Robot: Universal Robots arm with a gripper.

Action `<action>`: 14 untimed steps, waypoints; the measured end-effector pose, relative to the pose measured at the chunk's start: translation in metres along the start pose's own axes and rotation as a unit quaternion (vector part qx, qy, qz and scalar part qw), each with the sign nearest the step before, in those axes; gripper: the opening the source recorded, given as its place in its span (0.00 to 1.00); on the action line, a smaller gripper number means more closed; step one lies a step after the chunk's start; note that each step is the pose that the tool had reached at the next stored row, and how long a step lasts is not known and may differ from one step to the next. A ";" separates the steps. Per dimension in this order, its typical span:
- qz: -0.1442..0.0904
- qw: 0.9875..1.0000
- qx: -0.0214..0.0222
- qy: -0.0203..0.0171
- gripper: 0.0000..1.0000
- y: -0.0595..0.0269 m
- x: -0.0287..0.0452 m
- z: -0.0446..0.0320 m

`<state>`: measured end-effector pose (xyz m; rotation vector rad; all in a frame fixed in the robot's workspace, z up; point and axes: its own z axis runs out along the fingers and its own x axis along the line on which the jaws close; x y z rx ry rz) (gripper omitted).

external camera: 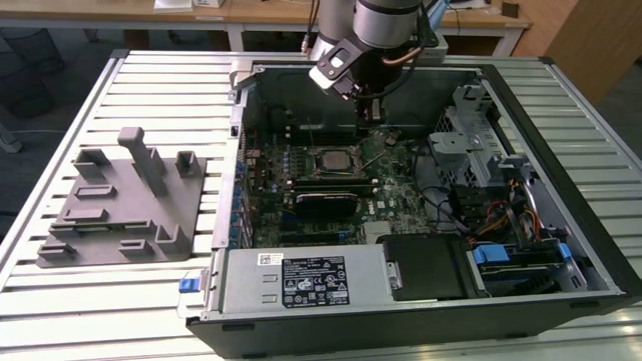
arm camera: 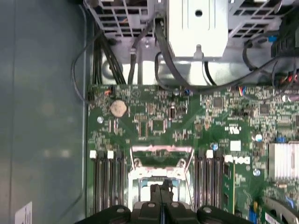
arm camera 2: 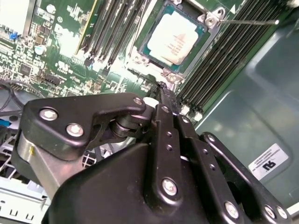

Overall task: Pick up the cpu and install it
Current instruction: 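Close the cpu cover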

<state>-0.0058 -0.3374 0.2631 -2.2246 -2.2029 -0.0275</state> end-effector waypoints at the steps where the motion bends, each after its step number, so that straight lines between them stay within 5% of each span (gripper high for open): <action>1: 0.000 1.000 0.000 0.000 0.11 0.0004 0.0000 0.0000; 14: -0.001 1.000 0.000 0.000 0.11 0.0057 -0.0050 0.0010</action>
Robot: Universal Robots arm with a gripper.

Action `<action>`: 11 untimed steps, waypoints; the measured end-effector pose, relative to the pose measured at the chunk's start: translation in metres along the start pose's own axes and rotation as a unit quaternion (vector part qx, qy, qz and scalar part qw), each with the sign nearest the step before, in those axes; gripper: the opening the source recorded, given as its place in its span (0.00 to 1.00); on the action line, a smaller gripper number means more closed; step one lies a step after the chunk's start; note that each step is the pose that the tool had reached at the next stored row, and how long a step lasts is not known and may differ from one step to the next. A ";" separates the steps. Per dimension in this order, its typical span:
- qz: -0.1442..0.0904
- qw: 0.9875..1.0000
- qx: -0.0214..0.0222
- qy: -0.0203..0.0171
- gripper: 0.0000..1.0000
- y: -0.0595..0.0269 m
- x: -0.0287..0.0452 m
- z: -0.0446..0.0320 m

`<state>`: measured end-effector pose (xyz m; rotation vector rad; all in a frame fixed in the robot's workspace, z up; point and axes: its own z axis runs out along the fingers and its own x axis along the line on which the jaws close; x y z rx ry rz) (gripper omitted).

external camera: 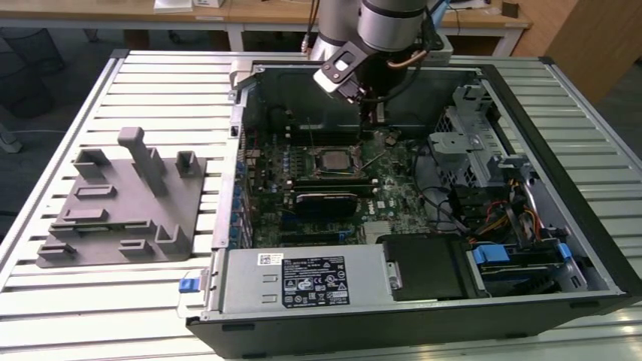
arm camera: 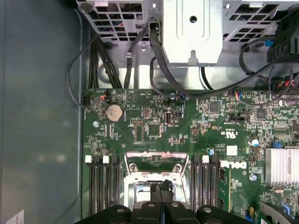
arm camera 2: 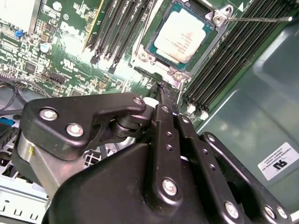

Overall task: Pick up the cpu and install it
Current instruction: 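Close the cpu cover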

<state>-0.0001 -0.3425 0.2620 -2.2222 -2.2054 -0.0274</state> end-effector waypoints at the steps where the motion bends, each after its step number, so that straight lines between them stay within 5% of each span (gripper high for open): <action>1: 0.000 1.000 0.000 0.000 0.11 0.0007 0.0000 0.0000; 11: 0.000 1.000 0.000 0.000 0.11 0.0075 0.0001 0.0002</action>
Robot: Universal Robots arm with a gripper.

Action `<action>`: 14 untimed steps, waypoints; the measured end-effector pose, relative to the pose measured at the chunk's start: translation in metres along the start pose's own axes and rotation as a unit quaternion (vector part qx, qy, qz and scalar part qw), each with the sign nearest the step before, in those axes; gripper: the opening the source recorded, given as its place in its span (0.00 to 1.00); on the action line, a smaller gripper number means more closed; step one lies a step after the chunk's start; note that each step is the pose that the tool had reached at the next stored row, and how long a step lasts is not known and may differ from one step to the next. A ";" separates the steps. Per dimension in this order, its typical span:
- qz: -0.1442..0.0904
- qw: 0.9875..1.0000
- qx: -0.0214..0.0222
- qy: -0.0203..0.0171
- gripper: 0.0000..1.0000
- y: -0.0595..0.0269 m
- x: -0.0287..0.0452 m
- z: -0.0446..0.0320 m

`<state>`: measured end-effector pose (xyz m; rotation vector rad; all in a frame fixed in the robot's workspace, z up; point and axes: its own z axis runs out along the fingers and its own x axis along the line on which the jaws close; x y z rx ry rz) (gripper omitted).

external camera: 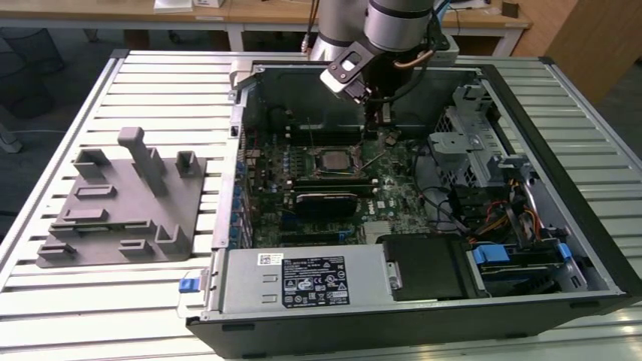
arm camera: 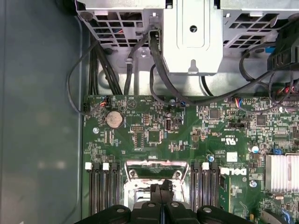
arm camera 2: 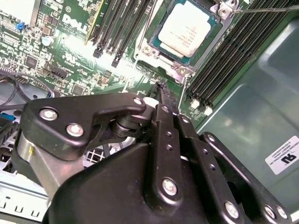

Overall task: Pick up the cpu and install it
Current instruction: 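Close the cpu cover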

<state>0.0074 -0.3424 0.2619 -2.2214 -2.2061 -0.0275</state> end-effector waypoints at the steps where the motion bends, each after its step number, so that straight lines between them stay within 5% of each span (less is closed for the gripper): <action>1: 0.000 1.000 0.000 0.000 0.11 0.0005 0.0000 0.0000; 14: 0.000 1.000 0.000 0.000 0.11 0.0104 0.0001 0.0002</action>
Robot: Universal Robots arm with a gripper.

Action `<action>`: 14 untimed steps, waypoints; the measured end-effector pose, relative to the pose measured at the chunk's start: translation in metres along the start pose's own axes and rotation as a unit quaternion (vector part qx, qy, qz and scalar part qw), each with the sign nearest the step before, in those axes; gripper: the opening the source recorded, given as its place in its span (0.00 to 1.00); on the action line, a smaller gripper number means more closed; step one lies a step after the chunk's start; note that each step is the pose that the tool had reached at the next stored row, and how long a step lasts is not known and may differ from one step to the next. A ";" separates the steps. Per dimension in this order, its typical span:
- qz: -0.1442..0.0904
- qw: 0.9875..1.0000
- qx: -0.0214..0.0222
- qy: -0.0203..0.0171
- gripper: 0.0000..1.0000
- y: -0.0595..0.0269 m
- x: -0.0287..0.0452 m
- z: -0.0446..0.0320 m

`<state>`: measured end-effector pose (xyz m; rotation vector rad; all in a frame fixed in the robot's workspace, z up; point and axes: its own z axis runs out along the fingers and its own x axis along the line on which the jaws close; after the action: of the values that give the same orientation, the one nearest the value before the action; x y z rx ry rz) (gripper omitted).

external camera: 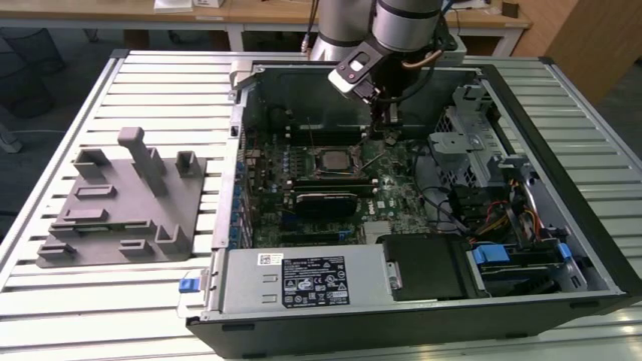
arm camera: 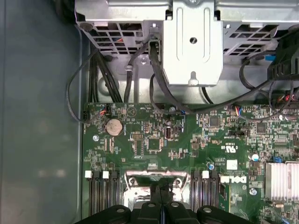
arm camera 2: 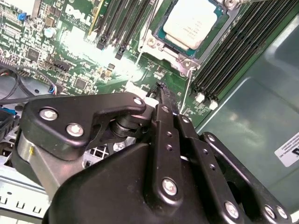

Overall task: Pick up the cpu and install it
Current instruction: 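Close the cpu cover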

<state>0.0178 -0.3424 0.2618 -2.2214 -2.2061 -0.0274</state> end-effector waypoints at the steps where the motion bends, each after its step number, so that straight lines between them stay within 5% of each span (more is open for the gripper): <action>1: 0.000 1.000 0.000 0.000 0.11 0.0013 0.0000 0.0000; 14: -0.001 1.000 0.000 0.000 0.11 0.0125 0.0021 0.0014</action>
<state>0.0303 -0.3404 0.2605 -2.2192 -2.2083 -0.0275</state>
